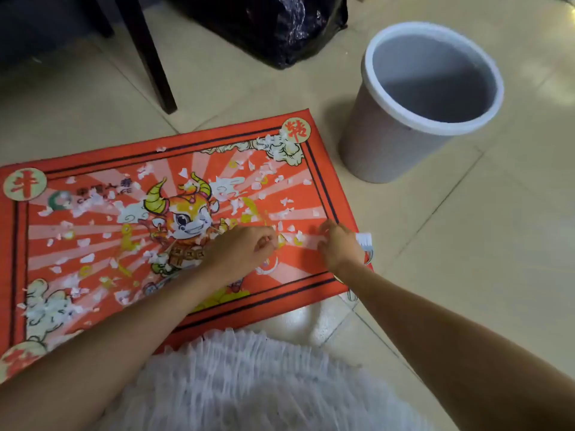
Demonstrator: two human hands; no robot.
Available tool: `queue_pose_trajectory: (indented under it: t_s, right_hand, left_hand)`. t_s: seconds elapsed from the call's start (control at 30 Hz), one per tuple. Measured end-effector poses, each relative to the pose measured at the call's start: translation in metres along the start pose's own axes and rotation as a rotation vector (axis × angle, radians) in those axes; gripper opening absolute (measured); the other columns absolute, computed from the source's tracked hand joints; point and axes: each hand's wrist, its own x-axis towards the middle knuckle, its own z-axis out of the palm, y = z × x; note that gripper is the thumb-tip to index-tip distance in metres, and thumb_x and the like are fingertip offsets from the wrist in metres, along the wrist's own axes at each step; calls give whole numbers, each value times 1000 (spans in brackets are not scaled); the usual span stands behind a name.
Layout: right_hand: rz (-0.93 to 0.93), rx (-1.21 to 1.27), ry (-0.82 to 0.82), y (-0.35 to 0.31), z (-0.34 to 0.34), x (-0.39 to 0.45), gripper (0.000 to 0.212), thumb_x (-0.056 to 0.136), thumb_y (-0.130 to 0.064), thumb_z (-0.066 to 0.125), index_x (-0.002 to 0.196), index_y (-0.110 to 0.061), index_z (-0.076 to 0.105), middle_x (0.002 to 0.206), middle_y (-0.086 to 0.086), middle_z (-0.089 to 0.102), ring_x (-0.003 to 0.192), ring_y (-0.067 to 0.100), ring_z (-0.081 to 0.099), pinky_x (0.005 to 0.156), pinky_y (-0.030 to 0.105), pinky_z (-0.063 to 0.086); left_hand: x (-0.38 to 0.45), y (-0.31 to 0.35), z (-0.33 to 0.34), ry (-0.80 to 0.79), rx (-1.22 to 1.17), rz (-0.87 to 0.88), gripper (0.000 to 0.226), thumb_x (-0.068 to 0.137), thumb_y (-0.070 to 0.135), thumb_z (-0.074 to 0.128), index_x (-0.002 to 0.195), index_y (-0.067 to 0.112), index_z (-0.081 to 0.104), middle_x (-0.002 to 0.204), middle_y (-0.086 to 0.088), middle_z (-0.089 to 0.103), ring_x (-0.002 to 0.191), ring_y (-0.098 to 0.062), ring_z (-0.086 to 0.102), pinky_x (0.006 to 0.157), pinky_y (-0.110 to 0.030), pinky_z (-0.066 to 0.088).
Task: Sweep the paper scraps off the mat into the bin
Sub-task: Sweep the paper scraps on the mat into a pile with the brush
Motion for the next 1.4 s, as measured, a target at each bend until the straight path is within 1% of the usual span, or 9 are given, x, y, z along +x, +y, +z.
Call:
queue_pose_trajectory:
  t_s: [0.1,0.3,0.5,0.63,0.83,0.97,1.1,1.27,1.4]
  right_hand:
    - [92,-105,53,16,6,0,38,91,-12,47,128,-23,49,128,6,46,123,31,41,89,43,43]
    - [229,-105,87,39,20,8,43,87,-13,54,127,-21,43,129,8,41,118,34,43,88,40,45]
    - [228,-119,129,46,26,12,46,84,-8,54,127,-20,41,130,10,37,113,38,45,86,44,48]
    - [170,-147,132,49,28,14,61,81,-6,57,134,-28,37,126,9,37,103,38,49,79,43,51]
    - [124,-143,138,37,32,13,64,82,1,53,134,-33,36,124,10,38,99,37,49,66,34,38]
    - [-16,-134,167,12,24,7,60,84,-7,64,132,-35,40,126,7,39,104,32,49,69,34,42]
    - [-162,-106,161,-26,17,4,62,84,-5,64,134,-34,41,130,8,40,109,31,50,75,35,50]
    - [-356,-94,121,-77,19,-3,68,83,-6,66,137,-35,36,129,7,41,110,31,53,78,38,55]
    - [-523,-125,77,-121,31,-12,70,82,-9,68,138,-32,35,125,9,42,106,35,54,82,43,54]
  left_hand:
    - [4,-5,14,-16,54,-1,19,95,36,49,91,32,67,70,10,64,63,-8,60,50,-26,41]
    - [10,-13,32,-53,29,-20,16,94,34,51,89,32,65,70,15,64,63,-2,59,55,-25,47]
    - [11,-19,36,-52,35,-12,15,95,31,52,90,32,66,70,18,61,63,1,58,52,-22,42]
    - [9,-24,34,-56,37,-20,15,95,32,51,90,33,65,70,20,59,64,1,57,51,-22,38]
    - [0,-27,21,-44,74,-23,17,97,31,50,92,32,66,66,20,55,51,4,49,43,-17,25]
    - [-7,-32,4,-61,69,-17,16,98,30,51,91,32,66,59,19,52,47,0,49,44,-19,27]
    - [-20,-45,-21,-61,123,-11,18,98,33,48,91,35,65,66,14,61,50,0,53,40,-21,33]
    - [-47,-71,-54,1,146,-63,18,99,28,48,96,29,66,54,10,55,39,-6,45,39,-18,21]
    - [-71,-92,-74,58,168,-121,18,100,29,48,92,34,63,60,9,59,44,-7,48,41,-23,30]
